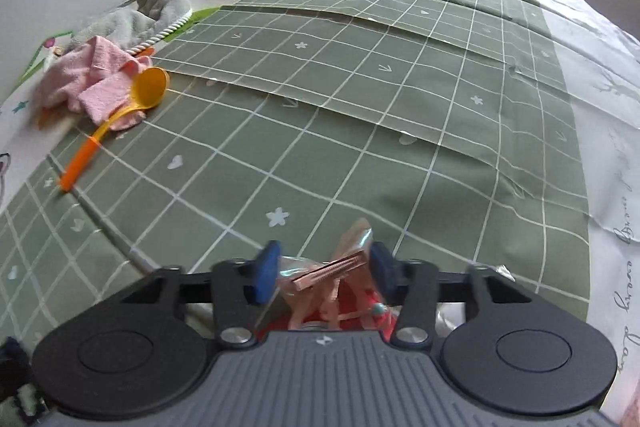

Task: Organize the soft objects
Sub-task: 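Grasp the pink ribbon bow with the right gripper while the left gripper holds the bracelet, then carry the bracelet and bow into the pink box and open both grippers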

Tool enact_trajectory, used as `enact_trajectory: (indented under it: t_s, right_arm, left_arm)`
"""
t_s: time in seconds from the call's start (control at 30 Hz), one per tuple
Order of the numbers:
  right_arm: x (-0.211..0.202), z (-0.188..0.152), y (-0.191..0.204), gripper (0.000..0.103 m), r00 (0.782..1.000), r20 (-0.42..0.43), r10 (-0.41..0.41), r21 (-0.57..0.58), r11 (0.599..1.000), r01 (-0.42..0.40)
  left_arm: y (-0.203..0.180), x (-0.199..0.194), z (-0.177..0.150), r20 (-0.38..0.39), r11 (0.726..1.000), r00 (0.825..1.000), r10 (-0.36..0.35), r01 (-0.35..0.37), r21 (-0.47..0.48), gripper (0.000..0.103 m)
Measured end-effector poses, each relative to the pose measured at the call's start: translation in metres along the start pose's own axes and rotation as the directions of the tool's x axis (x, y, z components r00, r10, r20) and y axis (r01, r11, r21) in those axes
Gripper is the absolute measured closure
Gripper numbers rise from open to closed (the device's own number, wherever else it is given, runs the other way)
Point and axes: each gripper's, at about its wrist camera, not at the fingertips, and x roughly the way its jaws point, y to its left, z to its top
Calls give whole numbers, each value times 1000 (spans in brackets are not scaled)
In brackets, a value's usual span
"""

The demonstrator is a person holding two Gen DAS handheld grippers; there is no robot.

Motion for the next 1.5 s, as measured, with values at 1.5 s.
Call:
enact_trajectory:
  t_s: [1.5]
  right_arm:
    - [-317, -280, -416, 53, 902, 350, -252, 548, 836, 21]
  left_arm:
    - [-496, 194, -76, -471, 868, 806, -358, 474, 151, 88]
